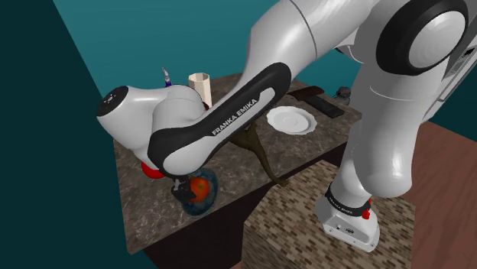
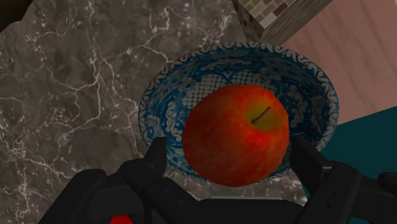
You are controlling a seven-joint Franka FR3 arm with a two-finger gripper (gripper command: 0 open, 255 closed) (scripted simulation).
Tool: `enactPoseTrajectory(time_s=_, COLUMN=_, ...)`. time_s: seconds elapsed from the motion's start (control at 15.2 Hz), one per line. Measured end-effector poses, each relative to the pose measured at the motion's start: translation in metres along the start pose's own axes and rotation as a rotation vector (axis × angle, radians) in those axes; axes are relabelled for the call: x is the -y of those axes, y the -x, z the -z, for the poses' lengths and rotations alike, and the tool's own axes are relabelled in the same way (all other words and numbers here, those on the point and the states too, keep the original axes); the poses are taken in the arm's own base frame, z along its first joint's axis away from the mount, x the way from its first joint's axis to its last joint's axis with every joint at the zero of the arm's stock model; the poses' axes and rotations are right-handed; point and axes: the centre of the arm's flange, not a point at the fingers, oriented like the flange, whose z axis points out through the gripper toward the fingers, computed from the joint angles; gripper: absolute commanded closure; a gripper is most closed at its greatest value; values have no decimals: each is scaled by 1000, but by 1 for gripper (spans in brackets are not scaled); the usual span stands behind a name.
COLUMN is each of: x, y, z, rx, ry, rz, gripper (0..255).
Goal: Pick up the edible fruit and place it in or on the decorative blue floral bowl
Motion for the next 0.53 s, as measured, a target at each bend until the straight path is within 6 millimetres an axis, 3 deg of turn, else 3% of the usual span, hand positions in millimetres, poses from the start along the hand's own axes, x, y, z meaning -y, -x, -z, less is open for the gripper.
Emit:
enactPoseTrajectory(time_s=0.26, x=3, y=0, z=39, rx=-2, ry=0, rz=0, gripper=0)
enactPoseTrajectory(time_s=0.53, x=0, y=0, z=44, rx=0, ry=0, rz=0, gripper=0)
